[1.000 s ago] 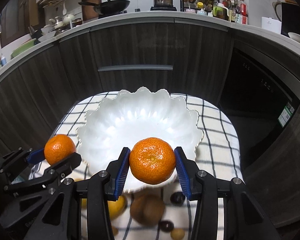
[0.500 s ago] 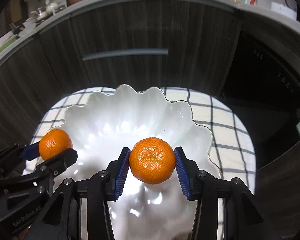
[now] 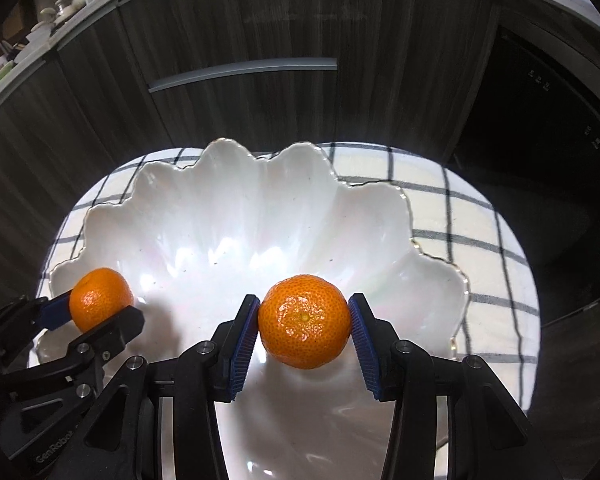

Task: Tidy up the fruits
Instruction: 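Lower the tangerines into the bowl and open both tools, then withdraw both tools from the bowl toward the remaining fruits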

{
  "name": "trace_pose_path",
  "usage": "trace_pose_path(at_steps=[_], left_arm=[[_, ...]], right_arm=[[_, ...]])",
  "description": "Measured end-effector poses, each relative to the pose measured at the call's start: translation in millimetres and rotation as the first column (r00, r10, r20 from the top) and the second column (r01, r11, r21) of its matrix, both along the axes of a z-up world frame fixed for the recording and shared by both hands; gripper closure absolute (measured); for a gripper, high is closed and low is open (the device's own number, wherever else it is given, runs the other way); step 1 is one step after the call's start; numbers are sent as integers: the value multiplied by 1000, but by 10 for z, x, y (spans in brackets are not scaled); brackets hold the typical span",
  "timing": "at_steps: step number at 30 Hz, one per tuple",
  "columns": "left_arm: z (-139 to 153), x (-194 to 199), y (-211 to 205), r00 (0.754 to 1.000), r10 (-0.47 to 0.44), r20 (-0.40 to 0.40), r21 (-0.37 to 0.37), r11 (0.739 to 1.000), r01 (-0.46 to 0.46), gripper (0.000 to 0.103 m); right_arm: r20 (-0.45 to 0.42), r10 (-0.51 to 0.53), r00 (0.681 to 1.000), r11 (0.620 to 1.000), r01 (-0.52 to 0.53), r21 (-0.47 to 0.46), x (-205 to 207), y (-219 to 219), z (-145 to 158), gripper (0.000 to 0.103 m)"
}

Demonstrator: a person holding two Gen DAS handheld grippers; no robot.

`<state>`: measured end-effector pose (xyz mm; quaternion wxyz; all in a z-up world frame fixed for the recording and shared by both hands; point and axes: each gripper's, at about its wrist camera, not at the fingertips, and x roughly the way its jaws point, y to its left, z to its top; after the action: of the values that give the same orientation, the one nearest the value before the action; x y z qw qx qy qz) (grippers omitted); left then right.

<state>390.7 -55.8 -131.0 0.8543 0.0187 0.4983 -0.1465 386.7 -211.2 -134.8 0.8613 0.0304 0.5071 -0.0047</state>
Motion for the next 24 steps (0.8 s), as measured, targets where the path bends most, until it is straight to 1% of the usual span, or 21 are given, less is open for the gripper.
trace_pose_path(at_steps=[1, 2, 3, 5, 9, 13, 15, 17, 21, 23, 24], left_arm=[[20, -6, -12, 1000, 0, 10, 7, 1000, 0, 38], [53, -14, -23, 1000, 2, 29, 18, 1000, -2, 29], [86, -30, -25, 999, 3, 44, 23, 1000, -4, 27], [158, -49, -19, 998, 7, 62, 33, 999, -9, 23], [308, -100, -3, 996, 12, 91, 62, 998, -18, 23], [553, -206, 69, 987, 52, 154, 75, 995, -65, 14], [668, -290, 115, 981, 68, 183, 71, 994, -82, 12], [789, -407, 164, 975, 75, 209, 71, 993, -92, 12], [968, -672, 185, 963, 78, 260, 108, 988, -109, 10], [1029, -821, 222, 957, 91, 275, 117, 985, -127, 4], [1048, -901, 249, 954, 100, 283, 118, 983, -138, 3]], right_arm=[[-5, -7, 1000, 1000, 7, 3, 0, -18, 0, 54], [-7, -9, 1000, 1000, 9, 13, 5, -33, 0, 47], [-4, -15, 1000, 1000, 15, 15, 3, -50, 11, 35], [20, -30, 999, 1000, 30, 0, -23, -85, 71, 24], [72, -54, 996, 998, 56, -32, -75, -121, 273, 24], [153, -88, 984, 990, 103, -95, -231, -143, 601, 24], [191, -101, 976, 984, 127, -126, -358, -139, 765, 23], [222, -101, 970, 980, 136, -148, -475, -128, 901, 18], [284, -80, 956, 971, 139, -196, -780, -53, 1146, 18], [307, -82, 948, 968, 148, -201, -922, -28, 1226, 18], [321, -85, 943, 968, 154, -197, -1013, -8, 1273, 18]])
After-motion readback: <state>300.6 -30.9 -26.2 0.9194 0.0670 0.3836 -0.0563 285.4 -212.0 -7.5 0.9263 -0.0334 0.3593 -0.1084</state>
